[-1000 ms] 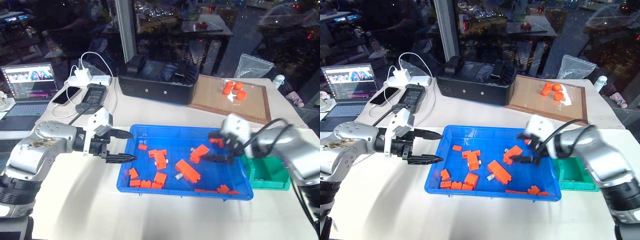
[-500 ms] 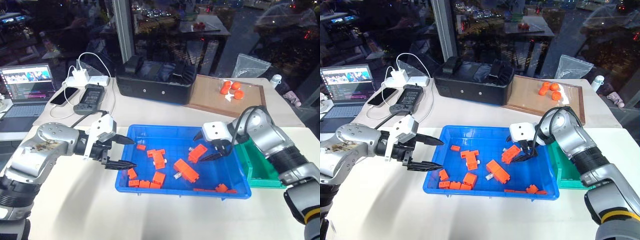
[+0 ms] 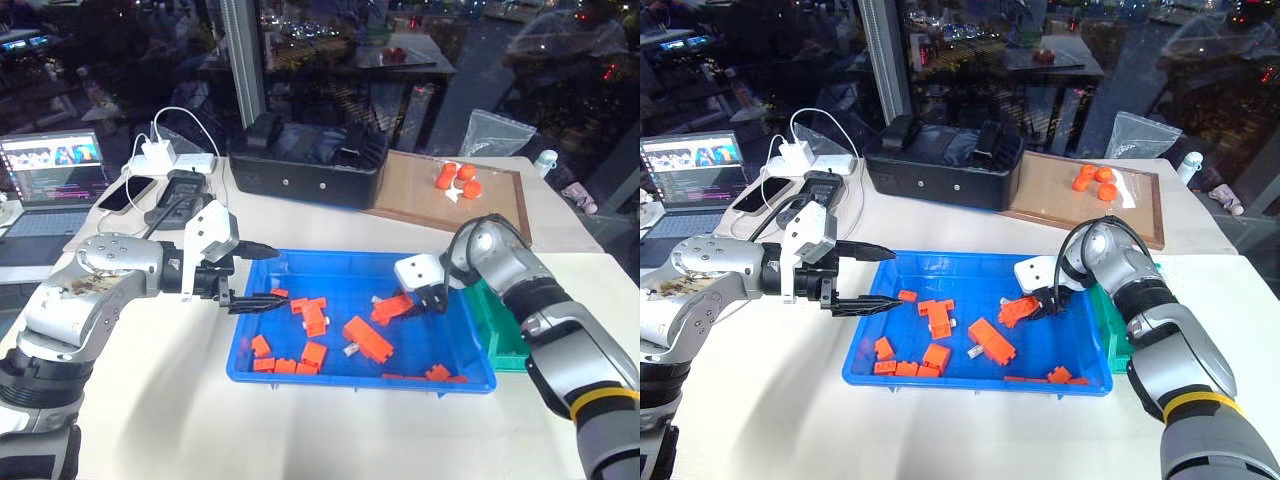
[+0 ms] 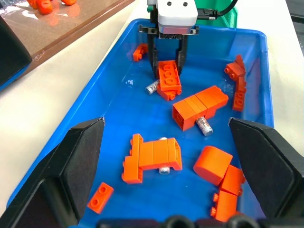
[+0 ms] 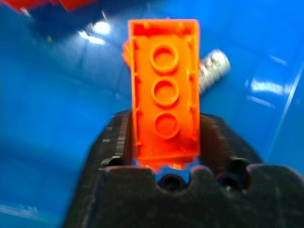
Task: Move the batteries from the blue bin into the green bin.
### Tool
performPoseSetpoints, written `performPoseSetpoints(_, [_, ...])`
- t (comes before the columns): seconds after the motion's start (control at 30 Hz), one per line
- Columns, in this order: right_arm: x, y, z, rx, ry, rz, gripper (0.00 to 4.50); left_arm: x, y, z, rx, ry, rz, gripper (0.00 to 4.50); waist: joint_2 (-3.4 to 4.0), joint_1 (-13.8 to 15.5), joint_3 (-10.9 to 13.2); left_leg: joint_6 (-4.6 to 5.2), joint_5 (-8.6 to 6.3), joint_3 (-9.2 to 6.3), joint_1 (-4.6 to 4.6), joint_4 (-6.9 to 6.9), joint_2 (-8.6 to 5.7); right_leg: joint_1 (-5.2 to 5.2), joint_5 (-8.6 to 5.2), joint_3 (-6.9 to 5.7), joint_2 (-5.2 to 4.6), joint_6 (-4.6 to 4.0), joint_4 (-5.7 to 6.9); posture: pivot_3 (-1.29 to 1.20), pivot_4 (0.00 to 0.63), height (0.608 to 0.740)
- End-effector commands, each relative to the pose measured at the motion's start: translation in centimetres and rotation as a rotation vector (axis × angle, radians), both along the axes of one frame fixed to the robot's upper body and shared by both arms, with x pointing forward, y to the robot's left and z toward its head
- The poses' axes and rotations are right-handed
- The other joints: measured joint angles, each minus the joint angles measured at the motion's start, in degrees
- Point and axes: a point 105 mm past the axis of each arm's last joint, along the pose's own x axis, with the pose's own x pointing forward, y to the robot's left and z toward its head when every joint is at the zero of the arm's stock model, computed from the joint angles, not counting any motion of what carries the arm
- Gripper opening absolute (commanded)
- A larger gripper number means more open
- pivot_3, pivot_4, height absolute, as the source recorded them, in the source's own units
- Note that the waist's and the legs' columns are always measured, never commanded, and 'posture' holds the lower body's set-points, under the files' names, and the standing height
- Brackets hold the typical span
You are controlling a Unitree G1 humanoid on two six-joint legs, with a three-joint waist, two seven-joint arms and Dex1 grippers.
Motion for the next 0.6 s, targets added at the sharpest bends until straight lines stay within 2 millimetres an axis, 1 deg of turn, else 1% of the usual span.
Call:
performPoseSetpoints(0.03, [0.3, 0.3, 1.8, 0.024, -0.045, 0.03, 1.43, -0.3, -0.2, 0.5, 0.008, -0.042, -0.02, 4.5, 0.0, 0.01, 0.0, 0.0, 0.0, 0.0, 0.01, -0.01, 0.0, 0.0, -0.01, 0.0, 0.01, -0.01, 0.01, 0.0, 0.15, 0.74])
performPoseSetpoints(0.13, [0.2, 0.2, 3.0, 0.04, -0.052, 0.032, 1.43, -0.2, -0.2, 0.4, 0.008, -0.041, -0.023, 4.5, 0.02, 0.03, 0.01, 0.0, 0.0, 0.01, 0.01, 0.0, 0.0, 0.0, -0.01, 0.0, 0.01, -0.02, 0.02, 0.0, 0.15, 0.74])
performPoseSetpoints(0.23, [-0.5, -0.4, 5.7, 0.062, -0.057, 0.026, 1.43, -0.1, -0.4, 0.4, 0.007, -0.04, -0.037, 4.5, 0.09, 0.23, 0.06, -0.01, 0.0, 0.01, -0.01, 0.01, 0.0, -0.01, -0.01, 0.0, -0.01, -0.01, 0.03, 0.0, 0.15, 0.74])
performPoseSetpoints(0.3, [-1.3, -0.8, 6.8, 0.081, -0.043, 0.005, 1.43, 0.0, -0.5, 0.2, 0.014, -0.042, -0.048, 4.5, 0.1, 0.4, 0.07, -0.01, 0.0, 0.0, -0.02, 0.02, 0.0, -0.01, -0.01, -0.01, -0.05, -0.01, 0.03, 0.0, 0.15, 0.74])
performPoseSetpoints(0.37, [-2.6, -1.5, 6.7, 0.052, -0.025, 0.008, 1.43, 0.0, -0.5, 0.1, 0.022, -0.043, -0.057, 4.5, 0.11, 0.45, 0.07, -0.02, -0.01, 0.01, -0.04, 0.02, 0.03, -0.01, -0.01, -0.03, -0.06, -0.01, 0.01, 0.0, 0.15, 0.74])
performPoseSetpoints(0.43, [-4.6, -2.0, 6.1, 0.015, 0.03, 0.02, 1.43, 0.2, -0.6, 0.1, 0.026, -0.043, -0.066, 4.5, 0.1, 0.67, 0.06, -0.03, -0.02, -0.01, -0.02, 0.0, 0.04, 0.03, -0.02, -0.06, -0.07, -0.02, -0.03, 0.0, 0.15, 0.74])
performPoseSetpoints(0.5, [-6.7, -2.6, 5.1, -0.028, 0.11, -0.005, 1.43, 0.3, -0.6, 0.2, 0.029, -0.045, -0.075, 4.5, 0.09, 0.69, 0.06, -0.08, -0.05, -0.01, 0.0, -0.01, 0.06, 0.04, -0.04, -0.07, -0.08, -0.06, -0.05, 0.0, 0.15, 0.74])
performPoseSetpoints(0.53, [-7.9, -3.4, 4.3, -0.083, 0.145, -0.01, 1.43, 0.3, -0.7, 0.2, 0.032, -0.041, -0.081, 4.5, 0.1, 0.64, 0.06, -0.09, -0.05, -0.02, -0.01, -0.01, 0.08, 0.03, -0.05, -0.06, -0.09, -0.08, -0.05, 0.0, 0.15, 0.74])
performPoseSetpoints(0.6, [-9.5, -3.8, 3.3, -0.118, 0.203, -0.025, 1.43, 0.2, -0.9, 0.0, 0.036, -0.029, -0.098, 4.5, 0.11, 0.61, 0.07, -0.08, -0.05, 0.0, -0.04, -0.02, 0.07, -0.04, -0.07, -0.02, -0.11, -0.12, -0.03, 0.0, 0.15, 0.74])
